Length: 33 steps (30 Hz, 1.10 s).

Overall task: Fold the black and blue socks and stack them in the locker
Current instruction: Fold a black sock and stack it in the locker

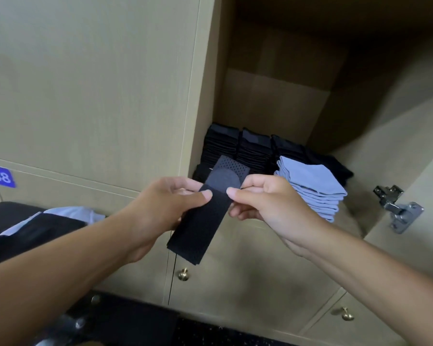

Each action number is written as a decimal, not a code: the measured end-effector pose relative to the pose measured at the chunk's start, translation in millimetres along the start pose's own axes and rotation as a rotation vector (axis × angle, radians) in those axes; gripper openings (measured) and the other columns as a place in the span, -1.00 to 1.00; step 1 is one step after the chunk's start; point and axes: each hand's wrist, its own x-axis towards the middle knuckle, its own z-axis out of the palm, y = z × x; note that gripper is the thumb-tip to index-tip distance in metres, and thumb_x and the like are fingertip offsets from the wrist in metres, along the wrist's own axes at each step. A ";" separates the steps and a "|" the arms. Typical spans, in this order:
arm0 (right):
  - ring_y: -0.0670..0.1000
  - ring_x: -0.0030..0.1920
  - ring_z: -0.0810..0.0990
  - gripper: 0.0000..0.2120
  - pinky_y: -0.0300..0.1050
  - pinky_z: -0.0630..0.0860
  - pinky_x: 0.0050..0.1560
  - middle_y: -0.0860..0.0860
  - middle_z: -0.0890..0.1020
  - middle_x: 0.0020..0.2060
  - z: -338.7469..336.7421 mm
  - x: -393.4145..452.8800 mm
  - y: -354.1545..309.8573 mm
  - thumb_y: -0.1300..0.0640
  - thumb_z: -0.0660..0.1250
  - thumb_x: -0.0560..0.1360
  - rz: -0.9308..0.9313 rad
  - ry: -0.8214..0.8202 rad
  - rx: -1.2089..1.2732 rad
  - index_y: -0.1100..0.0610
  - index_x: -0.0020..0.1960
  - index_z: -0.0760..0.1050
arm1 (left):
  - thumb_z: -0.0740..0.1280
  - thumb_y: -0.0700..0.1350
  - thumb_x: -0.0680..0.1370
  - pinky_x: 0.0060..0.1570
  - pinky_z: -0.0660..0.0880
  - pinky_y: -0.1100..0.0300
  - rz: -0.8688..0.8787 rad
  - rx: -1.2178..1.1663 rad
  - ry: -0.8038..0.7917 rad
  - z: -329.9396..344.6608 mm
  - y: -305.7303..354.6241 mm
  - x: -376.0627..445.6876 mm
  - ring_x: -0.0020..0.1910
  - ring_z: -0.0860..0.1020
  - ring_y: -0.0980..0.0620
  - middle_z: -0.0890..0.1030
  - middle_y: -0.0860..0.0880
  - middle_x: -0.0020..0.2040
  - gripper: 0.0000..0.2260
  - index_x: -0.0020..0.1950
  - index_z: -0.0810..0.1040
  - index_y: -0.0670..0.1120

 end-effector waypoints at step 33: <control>-0.14 -0.06 0.43 -0.78 -0.25 0.35 -0.13 -0.21 0.45 0.02 9.1 -12.3 21.3 -0.11 0.41 0.54 -0.480 -0.189 -0.971 -0.08 0.10 0.46 | 0.60 -0.17 0.40 -0.39 0.46 0.38 0.006 0.436 0.065 -22.2 7.2 5.6 -0.37 0.63 0.13 0.73 -0.12 -0.19 -0.76 -0.03 0.62 -0.11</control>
